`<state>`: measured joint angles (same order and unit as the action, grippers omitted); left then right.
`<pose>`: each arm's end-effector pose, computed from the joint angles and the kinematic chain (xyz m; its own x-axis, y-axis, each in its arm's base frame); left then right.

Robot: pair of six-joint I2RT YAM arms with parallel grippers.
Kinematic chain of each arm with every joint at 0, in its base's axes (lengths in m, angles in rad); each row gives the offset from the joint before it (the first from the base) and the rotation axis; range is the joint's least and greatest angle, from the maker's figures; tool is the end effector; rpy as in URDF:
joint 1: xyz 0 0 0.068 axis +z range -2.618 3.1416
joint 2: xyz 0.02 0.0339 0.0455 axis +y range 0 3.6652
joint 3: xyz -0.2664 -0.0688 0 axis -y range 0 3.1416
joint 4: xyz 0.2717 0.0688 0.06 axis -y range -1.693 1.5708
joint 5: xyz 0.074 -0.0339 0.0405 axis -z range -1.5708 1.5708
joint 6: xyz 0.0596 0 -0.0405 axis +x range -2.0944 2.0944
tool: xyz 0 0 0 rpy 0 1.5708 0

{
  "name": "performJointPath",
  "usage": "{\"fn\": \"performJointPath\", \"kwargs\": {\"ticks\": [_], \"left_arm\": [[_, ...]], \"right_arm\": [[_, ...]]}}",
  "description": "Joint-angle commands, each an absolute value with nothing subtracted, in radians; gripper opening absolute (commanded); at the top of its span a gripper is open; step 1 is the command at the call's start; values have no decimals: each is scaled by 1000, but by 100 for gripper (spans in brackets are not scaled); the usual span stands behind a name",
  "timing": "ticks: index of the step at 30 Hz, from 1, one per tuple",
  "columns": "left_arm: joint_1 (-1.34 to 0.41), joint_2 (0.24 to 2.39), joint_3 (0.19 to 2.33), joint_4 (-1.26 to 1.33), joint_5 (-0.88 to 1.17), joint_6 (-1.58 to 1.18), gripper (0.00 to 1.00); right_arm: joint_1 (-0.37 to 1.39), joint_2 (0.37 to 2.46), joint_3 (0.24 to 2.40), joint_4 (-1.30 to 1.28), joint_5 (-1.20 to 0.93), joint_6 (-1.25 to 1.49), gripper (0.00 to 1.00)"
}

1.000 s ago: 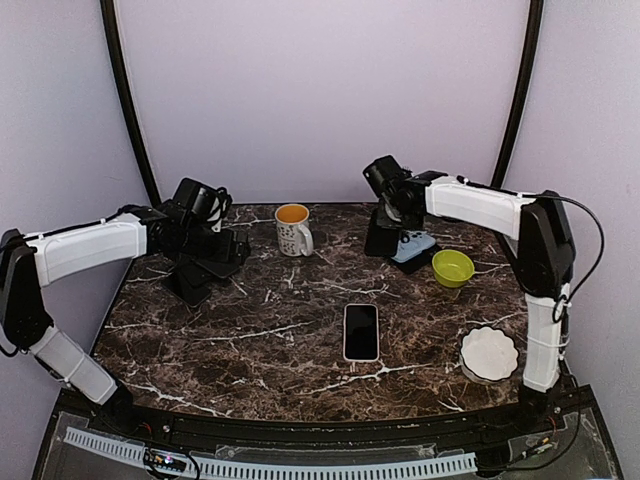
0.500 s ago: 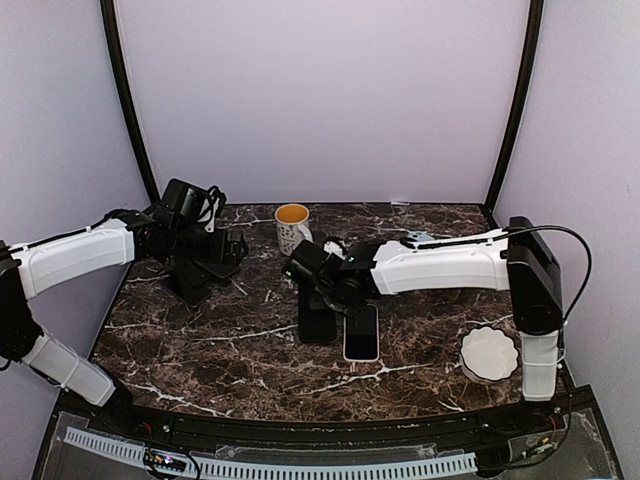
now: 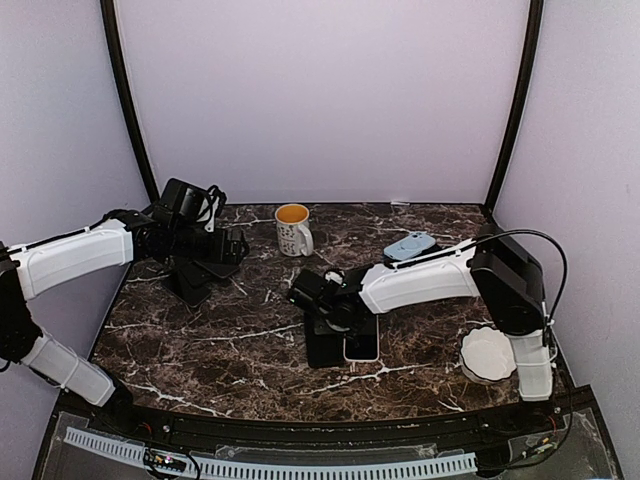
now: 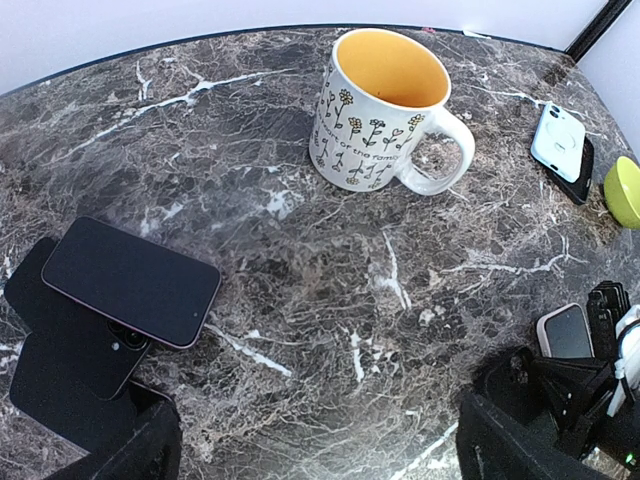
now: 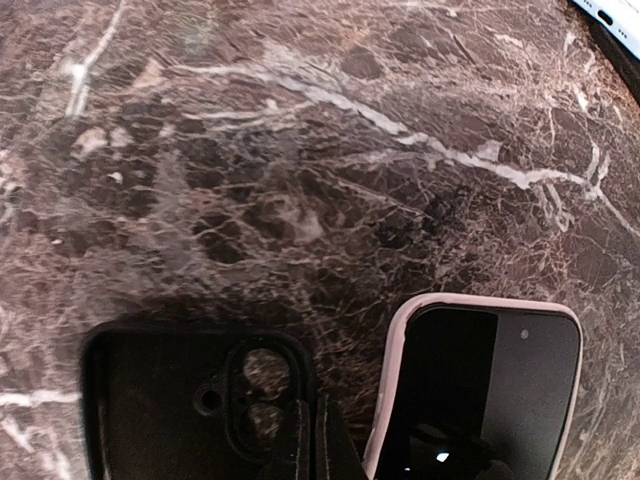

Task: Put the phone into the phone case
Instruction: Move the phone with the phone case to the center of the board.

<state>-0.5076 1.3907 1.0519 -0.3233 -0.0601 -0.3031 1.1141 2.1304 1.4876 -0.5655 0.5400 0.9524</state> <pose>0.3109 -0.1688 0.2598 -0.6452 0.0180 -0.7638 0.2632 0.9437 -0.2002 0.2300 0.3987 0.1074 -0.8008 -0.0450 -0.5973 -0.0637 0.9979 0.0102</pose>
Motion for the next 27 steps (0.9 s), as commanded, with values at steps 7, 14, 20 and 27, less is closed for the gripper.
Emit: {"fn": "performJointPath", "kwargs": {"ticks": [7, 14, 20, 27], "left_arm": [[-499, 1358, 1041, -314, -52, -305, 98], [-500, 1363, 1041, -314, -58, -302, 98], [-500, 1370, 1041, -314, -53, -302, 98], [-500, 1374, 1042, -314, -49, -302, 98]], "right_arm": [[1088, 2083, 1344, -575, 602, 988, 0], [1066, 2015, 1255, -590, 655, 998, 0], [1054, 1957, 1165, -578, 677, 969, 0], [1048, 1970, 1227, -628, 654, 986, 0]]}}
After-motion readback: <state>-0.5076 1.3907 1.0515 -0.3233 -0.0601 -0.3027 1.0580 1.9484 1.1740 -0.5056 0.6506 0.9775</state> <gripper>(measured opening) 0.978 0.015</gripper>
